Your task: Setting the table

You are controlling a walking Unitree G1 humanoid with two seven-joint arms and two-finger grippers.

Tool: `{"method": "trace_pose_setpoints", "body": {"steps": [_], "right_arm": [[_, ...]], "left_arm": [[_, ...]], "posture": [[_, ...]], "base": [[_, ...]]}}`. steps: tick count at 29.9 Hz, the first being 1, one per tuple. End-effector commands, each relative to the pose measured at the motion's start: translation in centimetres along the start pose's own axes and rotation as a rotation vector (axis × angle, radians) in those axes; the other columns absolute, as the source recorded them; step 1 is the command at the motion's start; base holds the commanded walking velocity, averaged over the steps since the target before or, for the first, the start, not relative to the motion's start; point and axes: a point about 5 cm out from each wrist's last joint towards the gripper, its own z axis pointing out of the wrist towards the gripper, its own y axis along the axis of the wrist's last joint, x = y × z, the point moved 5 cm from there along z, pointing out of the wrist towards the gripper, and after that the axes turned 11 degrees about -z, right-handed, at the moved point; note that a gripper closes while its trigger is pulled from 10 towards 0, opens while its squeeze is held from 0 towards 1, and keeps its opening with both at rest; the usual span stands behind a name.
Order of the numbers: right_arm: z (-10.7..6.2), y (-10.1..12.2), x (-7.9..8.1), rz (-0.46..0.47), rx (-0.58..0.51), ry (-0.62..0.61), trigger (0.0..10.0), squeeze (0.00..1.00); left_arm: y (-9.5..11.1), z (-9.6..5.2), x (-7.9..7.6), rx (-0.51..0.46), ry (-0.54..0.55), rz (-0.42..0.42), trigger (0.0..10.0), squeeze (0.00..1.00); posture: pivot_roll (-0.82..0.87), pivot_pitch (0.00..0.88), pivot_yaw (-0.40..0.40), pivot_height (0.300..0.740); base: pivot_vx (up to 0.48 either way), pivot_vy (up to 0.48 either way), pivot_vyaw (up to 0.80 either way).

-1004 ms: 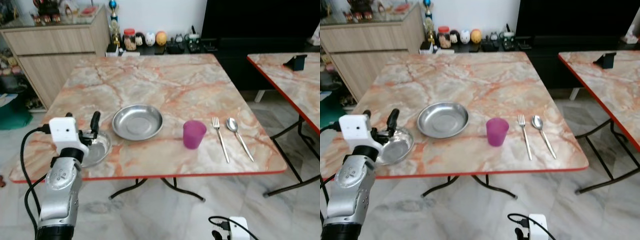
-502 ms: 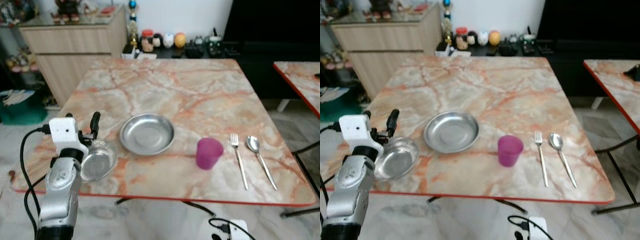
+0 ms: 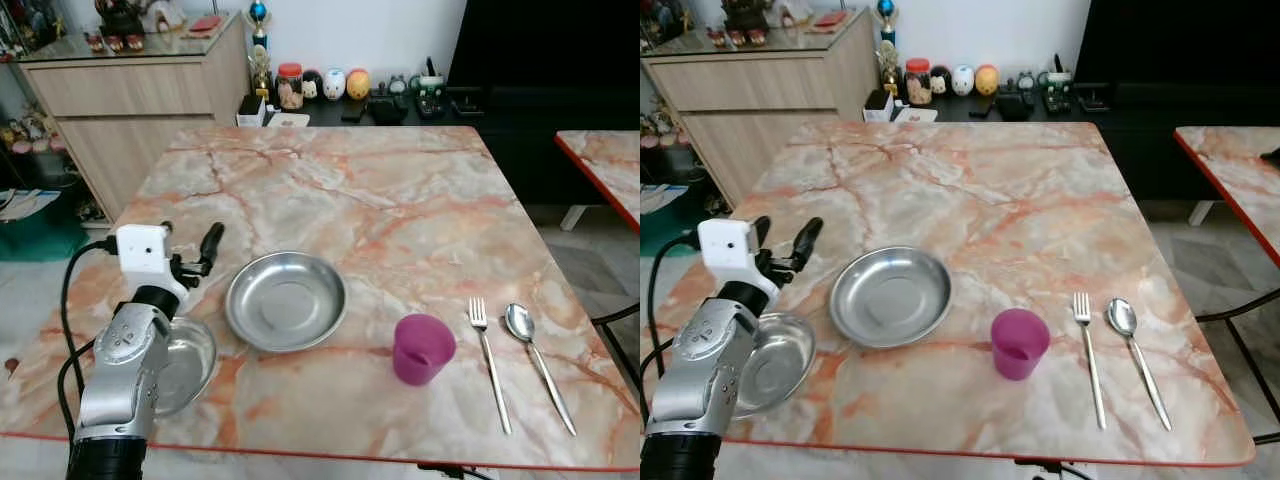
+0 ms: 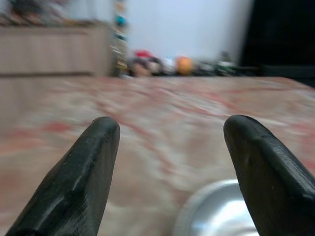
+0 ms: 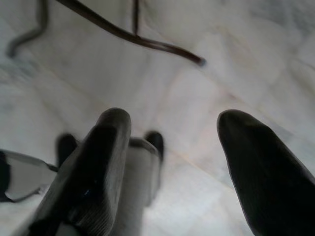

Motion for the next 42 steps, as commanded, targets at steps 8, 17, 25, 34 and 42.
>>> {"method": "trace_pose_setpoints", "body": {"steps": [8,17,25,34,42], "right_arm": [[-0.2,-1.6,1.2,0.017,0.064,0.010,10.0,0.00],[-0.6,-2.9,1.0,0.023,0.097,0.007,10.0,0.00],[-0.7,-3.3,1.0,0.014,0.107,0.010,10.0,0.00],[-0.5,-2.7,1.1,-0.005,0.090,0.018,10.0,0.00],[-0.5,-2.6,1.1,-0.009,0.087,0.019,10.0,0.00]], "left_arm": [[-2.0,2.0,2.8,0.198,0.088,0.092,10.0,0.00],[-4.6,3.8,2.5,0.344,0.086,0.011,10.0,1.00],[-6.4,4.6,2.7,0.425,0.115,-0.056,10.0,0.00],[-8.2,4.0,3.3,0.452,0.197,-0.126,10.0,0.00],[-9.4,3.8,2.7,0.497,0.180,-0.146,10.0,0.00]], "posture": [[0.02,0.000,0.038,0.740],[0.01,0.000,0.051,0.740],[0.00,0.000,0.054,0.740],[0.00,0.000,0.046,0.740],[-0.01,0.000,0.046,0.740]], "base": [[0.000,0.000,0.00],[0.000,0.000,0.00],[0.000,0.000,0.00],[0.000,0.000,0.00],[0.000,0.000,0.00]]}}
